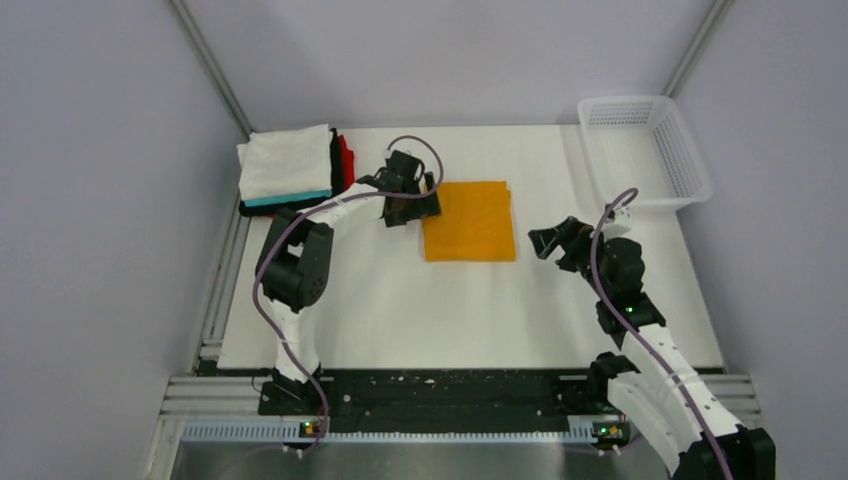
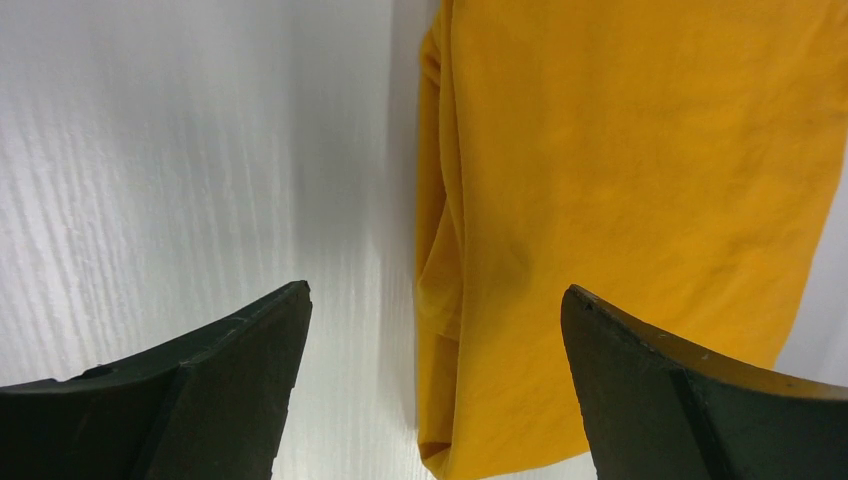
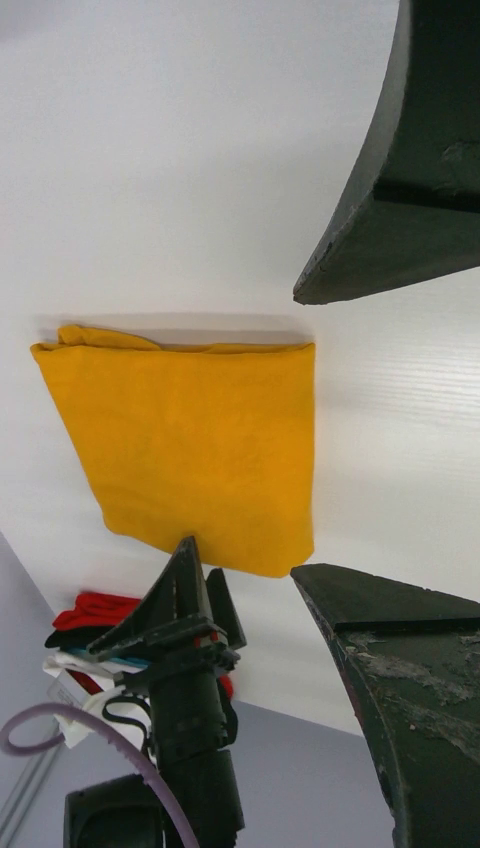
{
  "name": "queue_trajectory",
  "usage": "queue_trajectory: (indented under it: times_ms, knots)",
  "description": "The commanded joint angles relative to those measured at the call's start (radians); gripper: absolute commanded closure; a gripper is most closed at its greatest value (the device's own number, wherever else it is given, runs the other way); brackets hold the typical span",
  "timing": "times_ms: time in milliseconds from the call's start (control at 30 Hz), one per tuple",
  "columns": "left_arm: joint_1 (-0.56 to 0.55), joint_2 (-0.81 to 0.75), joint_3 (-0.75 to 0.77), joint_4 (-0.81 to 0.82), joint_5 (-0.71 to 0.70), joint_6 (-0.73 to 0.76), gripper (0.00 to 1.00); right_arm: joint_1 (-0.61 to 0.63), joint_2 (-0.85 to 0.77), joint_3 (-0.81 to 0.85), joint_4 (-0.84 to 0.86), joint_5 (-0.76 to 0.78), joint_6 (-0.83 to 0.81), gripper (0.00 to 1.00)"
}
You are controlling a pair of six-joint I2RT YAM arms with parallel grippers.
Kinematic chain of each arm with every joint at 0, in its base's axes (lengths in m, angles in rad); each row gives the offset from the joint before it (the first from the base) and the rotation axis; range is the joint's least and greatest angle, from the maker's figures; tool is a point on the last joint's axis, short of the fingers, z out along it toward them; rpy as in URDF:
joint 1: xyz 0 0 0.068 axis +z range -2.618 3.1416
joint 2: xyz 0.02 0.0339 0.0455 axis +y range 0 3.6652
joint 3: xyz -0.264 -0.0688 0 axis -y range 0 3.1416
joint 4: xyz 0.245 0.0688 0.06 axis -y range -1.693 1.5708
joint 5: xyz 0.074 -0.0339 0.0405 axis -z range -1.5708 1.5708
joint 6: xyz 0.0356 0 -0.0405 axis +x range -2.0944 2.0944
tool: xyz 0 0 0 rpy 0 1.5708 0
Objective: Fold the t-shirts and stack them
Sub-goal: Put the neatly folded tshirt into the corner of the board with the left arm
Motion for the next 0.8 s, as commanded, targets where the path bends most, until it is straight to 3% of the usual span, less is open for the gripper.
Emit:
queue_trajectory:
  times_ms: [0,200,500,600,700,733,767]
  knots:
    - [-0.021,0.033,-0.010,0.041,0.014,-0.040,0.01,-0.006,-0.070,-0.003,-0.069,0.016,-0.051,0.01]
    - [-0.074,0.157,0.105,-0.020,-0.045,-0.043,0.10,-0.006,-0.099,-0.005,-0.108,0.014,-0.053,0.02]
    - [-0.138,0.374,0.313,-0.201,-0.139,-0.063,0.42,-0.007,-0.144,-0.004,-0.156,0.043,-0.063,0.02]
    - [-0.188,0.400,0.354,-0.254,-0.255,-0.041,0.52,-0.007,-0.152,-0.006,-0.157,0.048,-0.063,0.02]
    - [-0.231,0.452,0.453,-0.345,-0.339,-0.017,0.73,-0.006,-0.153,-0.006,-0.158,0.051,-0.066,0.02]
    - [-0.239,0.468,0.489,-0.372,-0.373,-0.002,0.94,-0.007,-0.154,-0.006,-0.158,0.052,-0.068,0.02]
    - [-0.244,0.483,0.525,-0.397,-0.402,0.013,1.00,-0.006,-0.155,-0.005,-0.160,0.053,-0.070,0.02]
